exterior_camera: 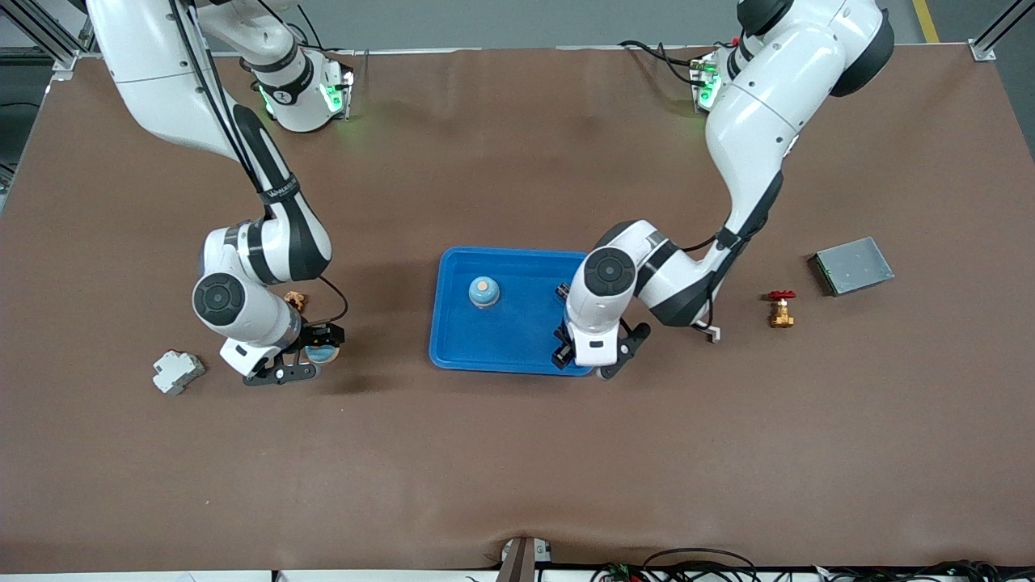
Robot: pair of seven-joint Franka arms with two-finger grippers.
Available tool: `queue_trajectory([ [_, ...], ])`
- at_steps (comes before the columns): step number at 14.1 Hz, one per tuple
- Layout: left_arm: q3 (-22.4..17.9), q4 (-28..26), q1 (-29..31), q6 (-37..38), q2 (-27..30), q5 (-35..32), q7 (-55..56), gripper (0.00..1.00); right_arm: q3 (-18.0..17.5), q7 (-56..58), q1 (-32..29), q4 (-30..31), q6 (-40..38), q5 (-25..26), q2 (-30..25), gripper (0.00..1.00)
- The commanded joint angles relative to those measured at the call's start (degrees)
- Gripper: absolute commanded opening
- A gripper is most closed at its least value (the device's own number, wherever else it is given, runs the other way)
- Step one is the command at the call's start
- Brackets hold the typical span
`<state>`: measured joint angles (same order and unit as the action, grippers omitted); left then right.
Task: Place electrolytic capacitor and blue bell in tray
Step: 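Lower the capacitor into the tray while the right gripper reaches the other bell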
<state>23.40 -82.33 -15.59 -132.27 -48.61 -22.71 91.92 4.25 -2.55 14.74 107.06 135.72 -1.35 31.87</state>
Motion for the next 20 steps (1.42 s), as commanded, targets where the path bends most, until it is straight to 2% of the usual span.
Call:
queue_trajectory([
  [1,0.1,-0.7,2.8,6.0,6.0,-0.4,-5.1,1.00,-1.0,0.4,-1.3,0.7,1.8,1.2,0.2,1.00],
  [4,0.3,-1.1,7.8,14.8,12.5,0.6,-16.6,1.00,-1.0,0.4,-1.3,0.7,2.1,1.2,0.8,1.00],
  [8,0.4,-0.9,15.8,23.2,17.7,2.0,-39.1,1.00,-1.1,0.4,-1.2,2.2,4.7,1.2,1.7,1.00],
  [11,0.4,-0.8,21.6,25.2,20.7,4.2,-51.3,1.00,-1.2,0.4,-0.9,3.3,6.8,1.2,1.7,1.00],
  [16,0.5,-0.7,29.3,27.2,24.2,6.0,-61.2,1.00,-1.2,0.4,-0.7,3.1,8.1,1.2,2.1,1.00],
  [18,0.5,-0.7,31.7,29.9,26.6,7.2,-68.3,1.00,-1.2,0.4,-0.5,3.0,9.6,1.1,4.0,1.00],
  [20,0.3,-0.7,33.7,32.9,29.5,7.4,-74.4,1.00,-1.3,0.4,-1.0,3.2,9.1,1.0,3.6,1.00],
])
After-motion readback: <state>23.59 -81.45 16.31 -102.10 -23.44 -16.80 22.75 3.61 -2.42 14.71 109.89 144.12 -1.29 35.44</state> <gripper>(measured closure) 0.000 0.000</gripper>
